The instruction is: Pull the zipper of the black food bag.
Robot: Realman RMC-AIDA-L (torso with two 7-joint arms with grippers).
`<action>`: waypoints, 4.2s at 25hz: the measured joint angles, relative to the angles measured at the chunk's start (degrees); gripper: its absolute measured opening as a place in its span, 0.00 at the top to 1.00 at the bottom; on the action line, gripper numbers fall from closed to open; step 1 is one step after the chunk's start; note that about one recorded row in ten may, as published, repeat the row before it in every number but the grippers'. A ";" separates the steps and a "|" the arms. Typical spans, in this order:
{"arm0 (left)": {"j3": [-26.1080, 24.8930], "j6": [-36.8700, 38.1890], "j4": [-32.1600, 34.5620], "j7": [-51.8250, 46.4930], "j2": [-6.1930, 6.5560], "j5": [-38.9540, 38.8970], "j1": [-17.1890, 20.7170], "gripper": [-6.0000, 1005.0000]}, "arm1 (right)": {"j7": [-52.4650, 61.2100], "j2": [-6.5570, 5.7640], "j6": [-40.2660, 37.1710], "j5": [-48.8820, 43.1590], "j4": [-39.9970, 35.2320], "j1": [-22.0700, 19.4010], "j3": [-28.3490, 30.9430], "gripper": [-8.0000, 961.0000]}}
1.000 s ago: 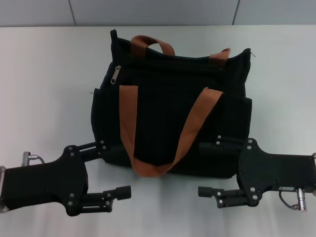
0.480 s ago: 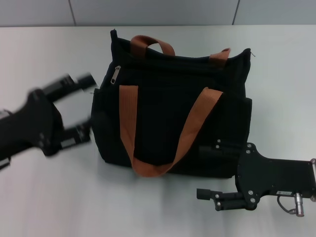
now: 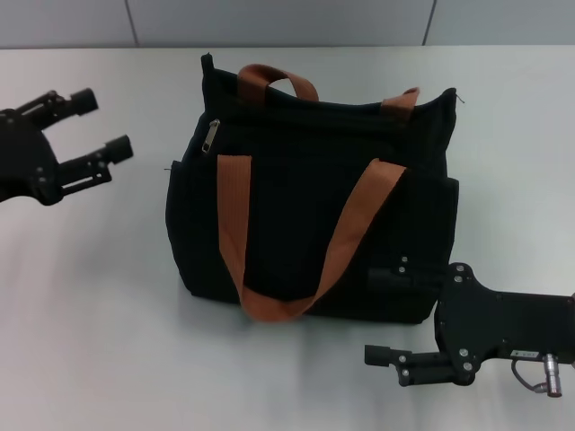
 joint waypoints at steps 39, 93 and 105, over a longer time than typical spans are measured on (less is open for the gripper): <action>-0.14 -6.07 0.88 7.22 -5.38 4.95 -6.25 0.84 | 1.60 0.22 -1.31 1.33 0.29 0.00 0.48 0.14; -0.18 -3.77 0.97 5.27 -6.67 0.97 -6.47 0.98 | 81.21 -1.61 13.89 15.59 -12.43 24.52 -17.69 0.17; 0.02 -2.89 0.88 5.21 -6.72 0.97 -6.47 0.97 | 82.93 -1.14 16.97 14.64 -12.55 24.83 -19.90 0.45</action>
